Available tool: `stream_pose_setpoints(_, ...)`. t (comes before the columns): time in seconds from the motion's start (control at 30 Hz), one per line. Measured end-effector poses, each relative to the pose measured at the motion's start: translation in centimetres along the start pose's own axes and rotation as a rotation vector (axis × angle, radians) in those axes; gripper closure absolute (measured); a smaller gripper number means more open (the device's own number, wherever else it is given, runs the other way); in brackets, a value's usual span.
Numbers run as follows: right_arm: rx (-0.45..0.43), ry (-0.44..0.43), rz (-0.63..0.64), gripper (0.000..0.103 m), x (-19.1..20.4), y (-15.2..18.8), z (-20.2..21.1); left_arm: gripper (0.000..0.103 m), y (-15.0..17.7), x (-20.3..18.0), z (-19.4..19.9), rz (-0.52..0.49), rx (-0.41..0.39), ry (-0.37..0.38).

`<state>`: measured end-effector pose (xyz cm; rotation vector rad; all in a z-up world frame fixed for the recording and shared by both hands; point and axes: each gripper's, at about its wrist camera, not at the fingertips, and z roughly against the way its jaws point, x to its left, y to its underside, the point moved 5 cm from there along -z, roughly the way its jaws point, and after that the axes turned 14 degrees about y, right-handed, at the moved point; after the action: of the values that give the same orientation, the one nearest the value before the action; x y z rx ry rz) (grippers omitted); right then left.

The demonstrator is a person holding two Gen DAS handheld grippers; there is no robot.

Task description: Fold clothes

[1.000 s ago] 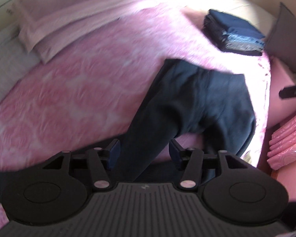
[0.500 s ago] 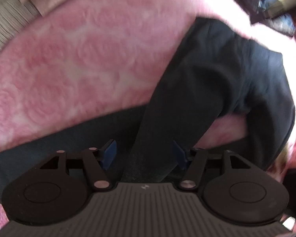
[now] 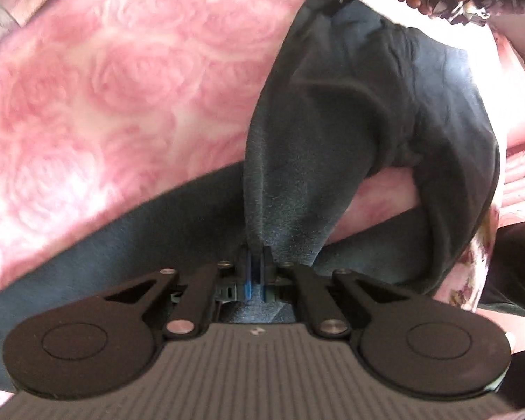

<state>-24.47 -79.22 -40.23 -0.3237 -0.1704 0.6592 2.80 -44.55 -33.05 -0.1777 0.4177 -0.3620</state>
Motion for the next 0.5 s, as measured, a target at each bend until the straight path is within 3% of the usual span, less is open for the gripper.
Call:
stream_pose_setpoints(0.03,-0.005,0.003,-0.004,0.077,-0.2,0.1,0.3,0.101,-0.3,-0.2,0.6,-0.008,-0.006,-0.008)
stream_pose_setpoints(0.07,-0.011,0.004,-0.012,0.089,-0.4,0.3,0.9,0.101,-0.8,-0.4,1.3,-0.017,-0.014,-0.016)
stream_pose_setpoints(0.13,-0.044,-0.012,-0.043,0.091,-0.9,0.7,2.9,0.101,-1.8,-0.7,2.6,-0.034,-0.031,-0.033)
stream_pose_setpoints(0.27,-0.187,0.073,-0.094,0.092,-3.3,1.7,10.3,0.102,-5.8,-0.9,5.3,-0.097,-0.078,-0.078)
stream_pose_setpoints(0.4,-0.302,0.184,-0.174,0.093,-8.4,1.2,15.8,0.101,-12.8,-0.1,5.9,-0.161,-0.165,-0.115)
stream_pose_setpoints(0.5,-0.333,0.28,-0.187,0.092,-11.1,-0.2,16.1,0.096,-18.2,1.6,4.0,-0.164,-0.183,-0.19)
